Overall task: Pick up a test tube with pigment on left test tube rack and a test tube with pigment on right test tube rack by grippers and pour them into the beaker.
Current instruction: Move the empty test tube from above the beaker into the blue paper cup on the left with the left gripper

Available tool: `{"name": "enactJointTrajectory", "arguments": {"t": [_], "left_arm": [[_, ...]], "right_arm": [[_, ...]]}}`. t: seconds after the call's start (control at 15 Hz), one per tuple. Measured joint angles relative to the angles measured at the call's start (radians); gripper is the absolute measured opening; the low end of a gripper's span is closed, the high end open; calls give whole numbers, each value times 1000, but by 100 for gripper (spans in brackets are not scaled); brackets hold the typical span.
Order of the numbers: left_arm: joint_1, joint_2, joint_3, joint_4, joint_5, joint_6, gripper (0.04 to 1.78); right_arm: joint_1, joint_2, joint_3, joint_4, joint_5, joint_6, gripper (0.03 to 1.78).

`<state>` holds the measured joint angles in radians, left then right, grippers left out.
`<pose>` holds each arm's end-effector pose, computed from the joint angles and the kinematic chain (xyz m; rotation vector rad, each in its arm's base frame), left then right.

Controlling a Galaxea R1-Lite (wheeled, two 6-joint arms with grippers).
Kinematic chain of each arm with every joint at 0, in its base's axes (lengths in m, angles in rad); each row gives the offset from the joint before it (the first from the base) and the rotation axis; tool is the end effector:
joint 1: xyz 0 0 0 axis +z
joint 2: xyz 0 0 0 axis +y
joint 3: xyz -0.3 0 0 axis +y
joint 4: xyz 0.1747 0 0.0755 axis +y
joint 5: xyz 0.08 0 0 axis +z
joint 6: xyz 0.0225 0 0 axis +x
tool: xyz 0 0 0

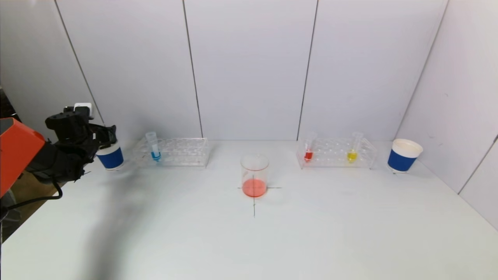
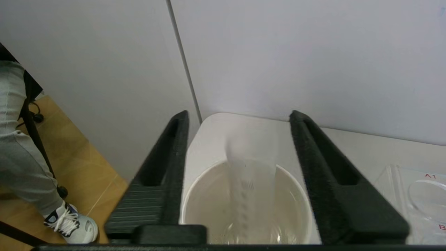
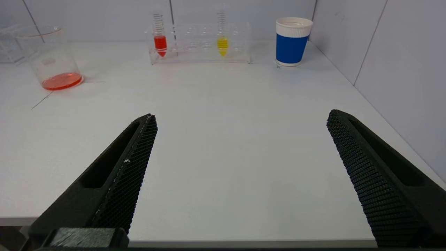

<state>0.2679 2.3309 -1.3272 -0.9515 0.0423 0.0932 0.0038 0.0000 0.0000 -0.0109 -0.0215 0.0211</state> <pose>0.4497 0.1244 0.1053 0.0865 0.0665 0.3075 -0.0228 -0.0006 0.0766 0.0212 -0.0111 -0.0176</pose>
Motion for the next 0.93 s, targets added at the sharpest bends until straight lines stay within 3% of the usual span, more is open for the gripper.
{"name": "enactJointTrajectory", "arguments": {"t": [0.2, 0.4, 0.73, 0.93], "left_arm": [[1, -6, 6, 0, 0, 0, 152], [1, -26, 15, 3, -1, 0, 174], [-14, -176, 91, 13, -16, 0, 176], [-56, -358, 219, 24, -40, -1, 176]], "right_arm": [[0, 0, 0, 0, 0, 0, 177], [0, 0, 0, 0, 0, 0, 177], [0, 0, 0, 0, 0, 0, 177], [0, 0, 0, 0, 0, 0, 177]]}}
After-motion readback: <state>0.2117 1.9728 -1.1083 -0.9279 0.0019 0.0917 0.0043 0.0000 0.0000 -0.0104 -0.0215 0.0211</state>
